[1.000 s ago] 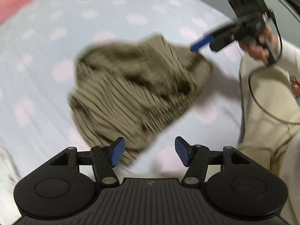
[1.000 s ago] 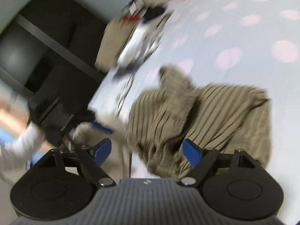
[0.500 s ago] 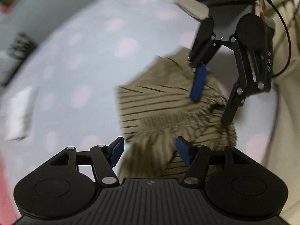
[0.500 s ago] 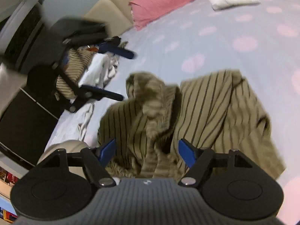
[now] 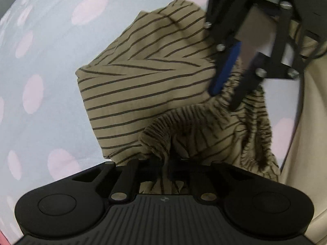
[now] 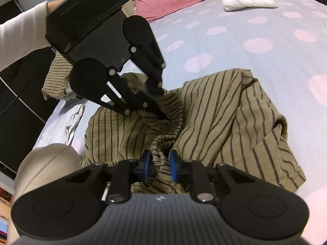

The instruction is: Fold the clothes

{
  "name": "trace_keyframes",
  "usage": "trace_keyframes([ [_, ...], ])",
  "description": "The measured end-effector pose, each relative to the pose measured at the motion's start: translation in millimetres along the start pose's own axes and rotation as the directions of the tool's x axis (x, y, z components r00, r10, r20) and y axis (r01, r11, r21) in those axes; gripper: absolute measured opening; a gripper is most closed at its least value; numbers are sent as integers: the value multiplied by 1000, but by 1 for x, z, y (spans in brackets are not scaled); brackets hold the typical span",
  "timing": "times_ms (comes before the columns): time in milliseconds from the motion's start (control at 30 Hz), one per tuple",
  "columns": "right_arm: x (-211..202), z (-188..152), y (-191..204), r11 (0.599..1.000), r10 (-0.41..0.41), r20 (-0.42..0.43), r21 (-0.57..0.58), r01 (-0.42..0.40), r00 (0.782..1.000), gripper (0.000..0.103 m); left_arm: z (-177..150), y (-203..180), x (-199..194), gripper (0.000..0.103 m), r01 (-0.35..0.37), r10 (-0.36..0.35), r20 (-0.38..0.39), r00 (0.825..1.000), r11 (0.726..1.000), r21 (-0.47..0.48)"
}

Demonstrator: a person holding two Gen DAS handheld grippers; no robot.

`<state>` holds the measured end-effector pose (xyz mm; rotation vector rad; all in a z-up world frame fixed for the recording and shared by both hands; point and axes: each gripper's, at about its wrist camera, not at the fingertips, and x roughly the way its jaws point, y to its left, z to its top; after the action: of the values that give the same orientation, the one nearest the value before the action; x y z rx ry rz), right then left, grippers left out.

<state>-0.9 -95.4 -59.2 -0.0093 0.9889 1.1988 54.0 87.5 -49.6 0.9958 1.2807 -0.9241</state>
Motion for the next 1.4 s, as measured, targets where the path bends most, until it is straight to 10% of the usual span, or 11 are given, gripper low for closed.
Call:
trace_keyframes([
  [400,-26,25,13,952,19,-158,-300,-66,987,16,-64,-98,-49,4,-93,128,197,972,980,-174],
  [667,11,6,43,888,-81,-296,-456,-67,952,17,-56,-155,-2,6,-78,101,127,987,981,-178],
  [800,19,6,37,919,-104,-312,-393,-28,944,63,-48,-148,26,24,-150,147,-34,989,964,-220],
  [967,-10,36,2,992,19,-252,-115,-49,968,85,-74,-143,-17,60,-50,108,123,987,915,-401],
  [1133,-47,75,-51,995,-71,-120,68,79,990,92,-147,-128,-76,66,116,225,375,899,704,-701],
  [1267,-36,95,-78,987,-85,-117,127,100,990,94,-207,-90,-75,68,152,392,283,875,333,-931],
  [1400,9,106,-108,952,-54,-175,287,103,983,96,-246,-61,-48,68,302,404,303,863,67,-951],
])
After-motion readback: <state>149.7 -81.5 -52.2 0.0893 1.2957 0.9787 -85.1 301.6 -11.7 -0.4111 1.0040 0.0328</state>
